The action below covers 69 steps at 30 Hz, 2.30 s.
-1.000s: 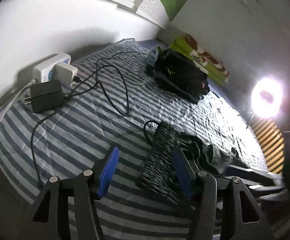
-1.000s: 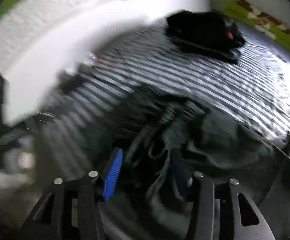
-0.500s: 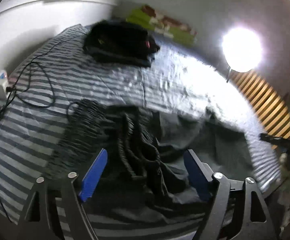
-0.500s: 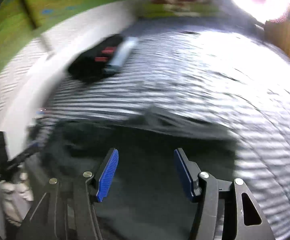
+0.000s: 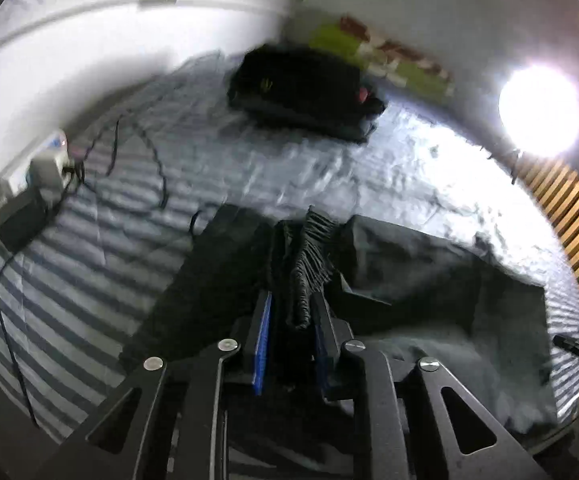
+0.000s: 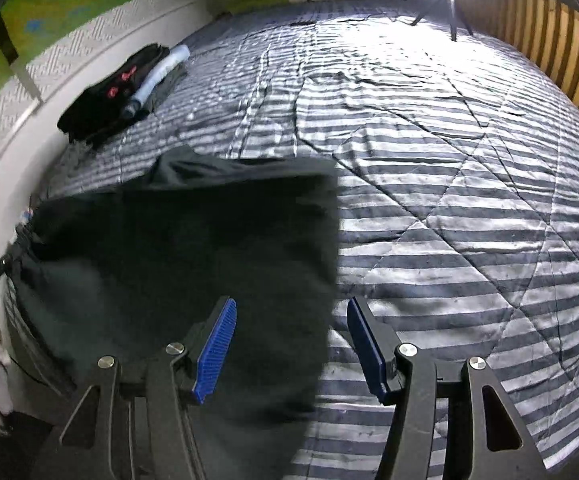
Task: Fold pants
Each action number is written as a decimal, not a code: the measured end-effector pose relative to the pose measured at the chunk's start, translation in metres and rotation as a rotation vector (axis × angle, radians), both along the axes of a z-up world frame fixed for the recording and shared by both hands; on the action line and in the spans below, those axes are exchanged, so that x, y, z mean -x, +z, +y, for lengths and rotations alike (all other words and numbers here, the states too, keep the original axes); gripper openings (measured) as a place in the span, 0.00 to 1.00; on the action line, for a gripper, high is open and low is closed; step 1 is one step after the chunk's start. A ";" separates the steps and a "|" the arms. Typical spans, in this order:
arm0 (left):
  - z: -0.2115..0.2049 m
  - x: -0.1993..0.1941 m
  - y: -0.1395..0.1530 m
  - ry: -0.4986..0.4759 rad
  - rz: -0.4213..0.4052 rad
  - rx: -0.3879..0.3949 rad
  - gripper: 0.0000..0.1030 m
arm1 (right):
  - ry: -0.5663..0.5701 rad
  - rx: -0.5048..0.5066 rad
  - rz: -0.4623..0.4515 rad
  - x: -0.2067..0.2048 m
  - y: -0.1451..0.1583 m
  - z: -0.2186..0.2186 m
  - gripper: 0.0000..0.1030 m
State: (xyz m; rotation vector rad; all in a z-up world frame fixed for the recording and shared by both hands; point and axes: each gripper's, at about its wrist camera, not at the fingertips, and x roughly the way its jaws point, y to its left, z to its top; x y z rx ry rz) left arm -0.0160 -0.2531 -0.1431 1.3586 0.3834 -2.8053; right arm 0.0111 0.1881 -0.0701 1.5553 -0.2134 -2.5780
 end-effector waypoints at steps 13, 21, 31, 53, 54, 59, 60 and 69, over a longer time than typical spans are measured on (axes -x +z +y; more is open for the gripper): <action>0.058 0.007 0.034 -0.161 0.130 0.051 0.66 | 0.107 0.026 0.064 0.075 0.006 -0.016 0.52; 0.076 0.071 -0.020 -0.133 -0.034 0.154 0.62 | 0.040 -0.121 0.016 0.117 -0.031 0.002 0.52; 0.106 0.014 0.024 -0.194 0.098 0.154 0.63 | 0.056 0.031 -0.041 -0.018 0.000 0.021 0.52; 0.392 -0.112 -0.016 -0.835 0.053 0.200 0.76 | 0.020 0.266 -0.093 0.059 -0.017 0.079 0.50; 0.397 -0.111 -0.020 -0.837 0.043 0.206 0.76 | 0.024 0.289 -0.104 0.063 -0.024 0.082 0.50; 0.401 -0.103 -0.034 -0.832 0.007 0.216 0.76 | 0.070 0.376 -0.126 0.081 -0.042 0.076 0.51; 0.402 -0.102 -0.037 -0.838 -0.006 0.214 0.76 | 0.077 0.384 -0.123 0.081 -0.041 0.076 0.51; 0.407 -0.104 -0.045 -0.918 -0.001 0.201 0.60 | 0.079 0.486 -0.129 0.098 -0.048 0.073 0.42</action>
